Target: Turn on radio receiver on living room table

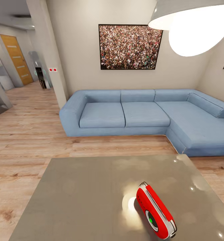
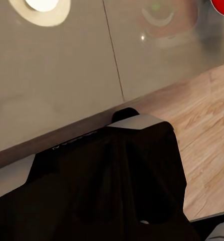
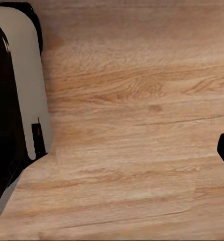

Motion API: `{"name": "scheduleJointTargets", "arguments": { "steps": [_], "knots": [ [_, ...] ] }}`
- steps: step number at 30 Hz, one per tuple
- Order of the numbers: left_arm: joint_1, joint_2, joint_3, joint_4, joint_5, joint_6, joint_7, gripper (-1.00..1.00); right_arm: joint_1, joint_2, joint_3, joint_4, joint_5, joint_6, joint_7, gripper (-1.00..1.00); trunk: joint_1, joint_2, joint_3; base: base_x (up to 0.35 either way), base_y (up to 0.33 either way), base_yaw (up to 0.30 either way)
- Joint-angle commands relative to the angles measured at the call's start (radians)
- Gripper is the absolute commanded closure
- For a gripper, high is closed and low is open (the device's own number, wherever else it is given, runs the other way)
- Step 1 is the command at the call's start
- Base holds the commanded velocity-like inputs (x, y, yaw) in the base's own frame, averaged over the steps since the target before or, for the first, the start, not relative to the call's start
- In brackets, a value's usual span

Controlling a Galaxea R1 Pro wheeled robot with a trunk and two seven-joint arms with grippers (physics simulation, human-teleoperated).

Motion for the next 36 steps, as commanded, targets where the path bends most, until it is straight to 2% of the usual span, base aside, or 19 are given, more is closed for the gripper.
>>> {"name": "scheduleJointTargets", "arguments": {
  "steps": [1,3,6,10,17,36],
  "knots": [
    [0.000,-0.001,0.000,0.000,0.000,0.000,0.000,1.00,0.002,0.030,-0.001,0.000,-0.001,0.000,-0.027,-1.00,0.000,0.000,0.000,0.000,0.000,0.000],
    [0.000,-0.002,0.000,0.001,-0.001,-0.001,0.000,1.00,0.003,0.089,-0.002,-0.001,0.000,0.001,-0.083,-1.00,0.000,0.000,0.000,0.000,0.000,0.000],
    [0.000,-0.003,0.000,0.001,-0.001,-0.001,0.000,1.00,0.004,0.141,-0.003,-0.001,0.001,0.002,-0.127,-1.00,0.000,0.000,0.000,0.000,0.000,0.000],
    [0.000,-0.004,0.000,0.001,0.000,-0.001,0.001,1.00,0.004,0.173,-0.004,-0.002,0.001,0.004,-0.146,-1.00,0.000,0.000,0.000,0.000,0.000,0.000],
    [0.000,-0.004,0.001,0.001,-0.001,-0.002,0.001,1.00,0.004,0.181,-0.008,-0.009,-0.003,0.002,-0.150,-1.00,0.000,0.000,0.000,0.000,0.000,0.000],
    [0.000,-0.004,0.002,0.001,-0.001,-0.001,0.001,1.00,0.004,0.182,-0.008,-0.011,-0.003,0.002,-0.150,-1.00,0.000,0.000,0.000,0.000,0.000,0.000]
  ]
}}
